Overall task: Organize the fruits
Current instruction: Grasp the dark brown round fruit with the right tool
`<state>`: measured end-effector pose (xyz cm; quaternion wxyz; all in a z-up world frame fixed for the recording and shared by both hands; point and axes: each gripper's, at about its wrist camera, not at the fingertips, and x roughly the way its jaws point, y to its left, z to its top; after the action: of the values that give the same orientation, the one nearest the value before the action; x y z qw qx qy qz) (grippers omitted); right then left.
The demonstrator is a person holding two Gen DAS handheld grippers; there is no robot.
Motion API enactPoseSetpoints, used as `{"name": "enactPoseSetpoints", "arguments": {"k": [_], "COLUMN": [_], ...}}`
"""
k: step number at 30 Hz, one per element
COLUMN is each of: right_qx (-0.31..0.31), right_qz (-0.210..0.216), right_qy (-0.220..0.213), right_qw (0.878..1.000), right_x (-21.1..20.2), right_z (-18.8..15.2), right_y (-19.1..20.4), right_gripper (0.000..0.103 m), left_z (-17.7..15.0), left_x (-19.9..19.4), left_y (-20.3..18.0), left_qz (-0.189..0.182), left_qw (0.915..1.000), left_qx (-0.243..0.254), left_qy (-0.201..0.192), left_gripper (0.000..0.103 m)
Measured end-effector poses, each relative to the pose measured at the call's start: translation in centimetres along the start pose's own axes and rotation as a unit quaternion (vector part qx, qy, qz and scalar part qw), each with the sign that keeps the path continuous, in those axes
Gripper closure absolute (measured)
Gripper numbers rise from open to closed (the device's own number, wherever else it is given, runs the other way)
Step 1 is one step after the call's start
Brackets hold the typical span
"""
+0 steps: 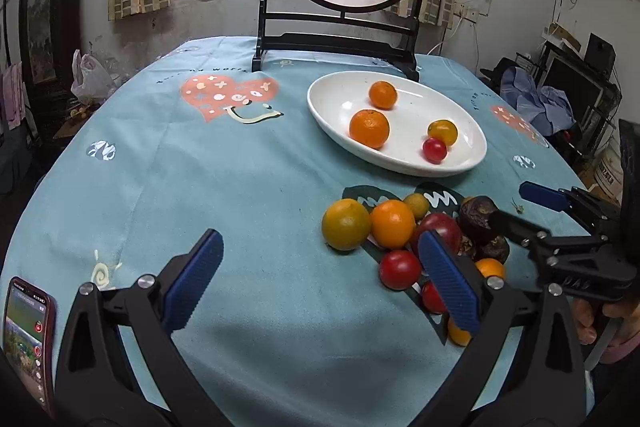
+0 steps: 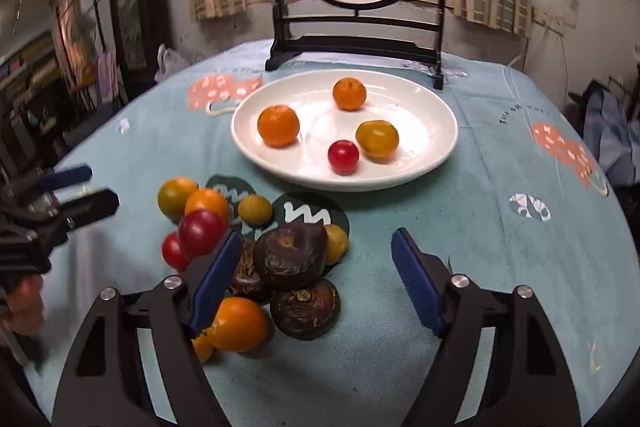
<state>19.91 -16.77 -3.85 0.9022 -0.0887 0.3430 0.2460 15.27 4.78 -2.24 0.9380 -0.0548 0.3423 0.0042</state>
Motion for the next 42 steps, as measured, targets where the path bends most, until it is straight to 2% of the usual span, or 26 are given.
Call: {"name": "enactPoseSetpoints", "arguments": {"k": [5,11,17,22,24,27,29,31,33,35,38,42], "right_qx": [-0.017,-0.007,-0.012,-0.009,0.003,0.033,0.068,0.087,0.100,0.113,0.120,0.119], "right_qz": [0.014,0.026,0.029,0.041,0.056,0.076,0.102,0.108,0.108,0.109,0.108,0.105], "right_qy": [0.012,0.032,0.036,0.035,0.035,0.035,0.018,-0.003,-0.020,-0.026,-0.029,-0.036], "right_qw": [1.000,0.999,0.999,0.999,0.998,0.996,0.992,0.990,0.989,0.987,0.986,0.987], "right_x": [0.7,1.7,2.1,2.4,2.3,2.1,1.2,0.1,-0.8,-1.2,-1.5,-2.0], "right_z": [-0.2,-0.1,0.0,0.0,0.0,0.1,0.4,0.7,0.9,0.9,1.0,0.9], "right_y": [0.6,0.1,0.5,0.5,0.2,-0.6,-1.7,-2.4,-3.1,-3.6,-4.0,-4.0], "right_gripper": [0.029,0.041,0.041,0.051,0.057,0.058,0.058,0.058,0.058,0.058,0.058,0.058], "left_z": [-0.2,-0.3,-0.3,-0.3,-0.3,-0.4,-0.4,-0.4,-0.3,-0.4,-0.3,0.3], "left_x": [-0.4,-0.4,-0.4,-0.4,-0.4,-0.3,-0.5,-0.5,-0.2,0.1,0.7,1.8], "left_y": [-1.0,-1.4,-1.4,-1.6,-1.6,-1.7,-1.9,-2.3,-3.0,-4.2,-5.7,-7.0], "left_qz": [0.004,0.005,0.007,0.007,0.007,0.003,-0.006,-0.030,-0.067,-0.094,-0.107,-0.109], "left_qw": [0.9997,0.9994,0.9993,0.9992,0.9992,0.9991,0.9989,0.9981,0.9956,0.9916,0.9872,0.9838], "left_qx": [0.022,0.032,0.034,0.038,0.038,0.041,0.045,0.054,0.065,0.087,0.116,0.138], "left_qy": [-0.010,-0.009,-0.010,-0.009,-0.009,-0.007,-0.010,-0.008,0.004,0.016,0.026,0.036], "left_gripper": [0.003,0.003,0.003,0.003,0.003,0.003,0.003,0.004,0.008,0.025,0.042,0.045]}}
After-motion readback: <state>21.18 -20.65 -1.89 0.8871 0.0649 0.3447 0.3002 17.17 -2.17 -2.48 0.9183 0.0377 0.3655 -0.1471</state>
